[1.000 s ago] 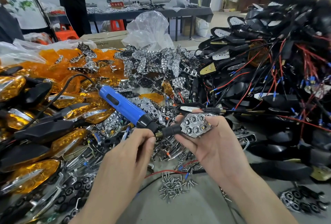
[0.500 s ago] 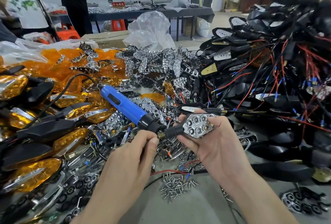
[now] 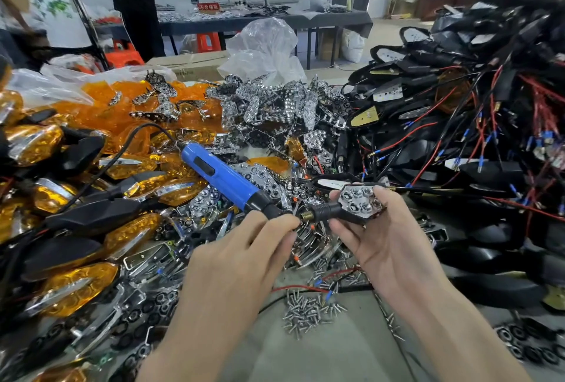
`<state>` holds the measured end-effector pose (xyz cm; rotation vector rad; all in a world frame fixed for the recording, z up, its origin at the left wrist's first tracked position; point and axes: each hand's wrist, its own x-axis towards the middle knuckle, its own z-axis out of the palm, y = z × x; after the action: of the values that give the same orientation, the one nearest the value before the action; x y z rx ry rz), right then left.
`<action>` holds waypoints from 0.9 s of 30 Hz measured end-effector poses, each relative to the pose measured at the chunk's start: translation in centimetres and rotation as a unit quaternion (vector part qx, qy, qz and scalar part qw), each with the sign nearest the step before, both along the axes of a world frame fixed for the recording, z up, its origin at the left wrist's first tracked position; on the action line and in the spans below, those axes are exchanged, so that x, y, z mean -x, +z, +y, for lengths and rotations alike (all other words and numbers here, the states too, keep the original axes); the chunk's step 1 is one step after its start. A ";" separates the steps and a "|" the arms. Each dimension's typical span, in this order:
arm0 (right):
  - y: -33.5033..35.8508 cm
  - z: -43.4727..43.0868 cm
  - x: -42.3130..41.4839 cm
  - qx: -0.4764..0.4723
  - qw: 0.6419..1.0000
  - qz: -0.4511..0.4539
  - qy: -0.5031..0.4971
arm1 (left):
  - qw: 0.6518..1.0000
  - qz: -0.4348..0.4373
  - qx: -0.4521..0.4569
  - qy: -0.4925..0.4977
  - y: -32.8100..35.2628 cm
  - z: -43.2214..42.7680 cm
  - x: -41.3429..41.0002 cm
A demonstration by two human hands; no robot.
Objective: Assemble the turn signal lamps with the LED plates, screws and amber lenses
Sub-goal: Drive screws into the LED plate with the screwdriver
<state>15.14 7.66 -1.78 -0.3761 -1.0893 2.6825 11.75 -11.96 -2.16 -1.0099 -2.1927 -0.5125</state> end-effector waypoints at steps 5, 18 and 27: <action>0.0 -0.5 -0.3 -0.001 0.999 0.020 0.026 | 0.998 -0.019 -0.050 0.015 0.4 -0.3 0.2; 0.6 -1.0 -0.4 0.020 0.997 0.070 0.001 | 0.959 -0.222 -0.176 0.009 0.3 1.0 -1.1; 0.3 -1.3 -0.7 0.022 0.992 0.114 0.043 | 0.941 -0.263 -0.212 0.015 -0.6 0.8 -1.3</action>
<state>15.81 6.37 -1.50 -0.0276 -1.0021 2.7446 13.08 -11.17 -2.79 -0.6501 -2.3806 -1.2998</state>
